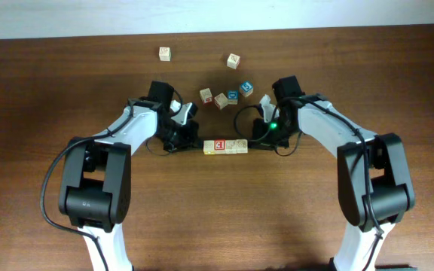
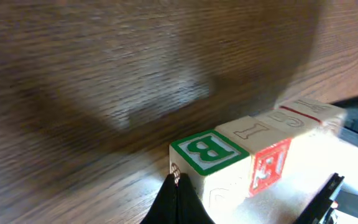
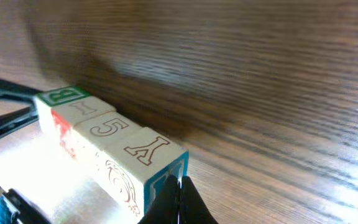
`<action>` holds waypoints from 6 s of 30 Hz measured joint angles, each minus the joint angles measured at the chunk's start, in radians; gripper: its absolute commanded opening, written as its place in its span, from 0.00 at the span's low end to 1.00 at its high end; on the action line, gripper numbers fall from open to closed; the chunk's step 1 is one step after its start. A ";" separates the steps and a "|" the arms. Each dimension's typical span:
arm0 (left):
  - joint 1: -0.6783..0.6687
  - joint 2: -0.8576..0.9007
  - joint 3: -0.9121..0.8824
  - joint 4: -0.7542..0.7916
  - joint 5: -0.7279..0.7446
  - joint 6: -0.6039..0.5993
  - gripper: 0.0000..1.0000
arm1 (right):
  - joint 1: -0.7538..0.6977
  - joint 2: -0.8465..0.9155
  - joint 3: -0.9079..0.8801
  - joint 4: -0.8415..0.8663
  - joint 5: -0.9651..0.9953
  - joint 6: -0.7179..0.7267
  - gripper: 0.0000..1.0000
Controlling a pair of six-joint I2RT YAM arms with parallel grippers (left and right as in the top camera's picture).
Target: Rotate 4 blocks
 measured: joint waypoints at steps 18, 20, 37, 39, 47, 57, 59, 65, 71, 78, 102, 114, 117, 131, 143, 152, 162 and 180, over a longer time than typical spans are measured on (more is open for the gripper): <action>0.011 0.000 -0.008 -0.004 -0.073 -0.018 0.00 | 0.105 -0.026 0.139 -0.092 0.106 -0.001 0.04; 0.011 0.000 -0.008 -0.004 -0.077 -0.018 0.00 | 0.109 -0.026 0.139 -0.093 0.111 0.000 0.04; 0.020 0.000 -0.012 -0.005 -0.097 -0.019 0.00 | 0.162 -0.052 0.191 -0.102 0.132 0.000 0.04; 0.020 0.000 -0.012 -0.005 -0.098 -0.021 0.00 | 0.168 -0.058 0.192 -0.098 0.130 0.000 0.04; 0.007 0.003 -0.012 0.000 -0.050 -0.021 0.00 | 0.238 -0.074 0.224 -0.053 0.023 0.006 0.04; -0.011 0.003 -0.012 0.008 0.007 -0.020 0.00 | 0.253 -0.073 0.224 -0.065 0.002 0.009 0.04; -0.011 0.003 -0.012 0.008 0.007 -0.021 0.00 | 0.253 -0.073 0.224 -0.078 -0.003 0.009 0.04; -0.011 0.003 -0.012 0.008 0.007 -0.021 0.00 | 0.253 -0.073 0.229 -0.107 -0.005 0.009 0.04; -0.014 0.003 0.033 -0.015 0.002 -0.021 0.00 | 0.241 -0.072 0.251 -0.148 0.027 0.008 0.04; -0.013 0.003 0.042 -0.016 -0.009 -0.021 0.00 | 0.238 -0.069 0.265 -0.166 0.053 0.008 0.04; 0.003 0.003 0.187 -0.055 -0.159 -0.021 0.00 | 0.238 -0.069 0.275 -0.169 0.068 0.008 0.10; 0.003 0.003 0.187 -0.055 -0.159 -0.021 0.00 | 0.238 -0.064 0.284 -0.170 0.067 0.000 0.10; 0.003 0.003 0.187 -0.055 -0.159 -0.021 0.00 | 0.238 -0.061 0.290 -0.170 0.067 0.000 0.11; 0.003 0.003 0.187 -0.055 -0.159 -0.021 0.00 | 0.243 -0.046 0.320 -0.184 0.068 -0.023 0.15; 0.003 0.003 0.187 -0.058 -0.159 -0.021 0.00 | 0.246 -0.040 0.423 -0.258 0.082 -0.027 0.14; 0.009 0.003 0.241 -0.130 -0.175 -0.011 0.00 | 0.116 -0.036 0.692 -0.533 0.162 -0.074 0.61; 0.071 -0.309 0.488 -0.312 -0.584 0.056 0.57 | -0.075 -0.107 1.073 -0.821 0.364 -0.108 0.98; 0.084 -0.441 0.493 -0.354 -0.694 0.062 0.99 | -0.133 -0.556 1.155 -0.972 0.544 -0.109 0.98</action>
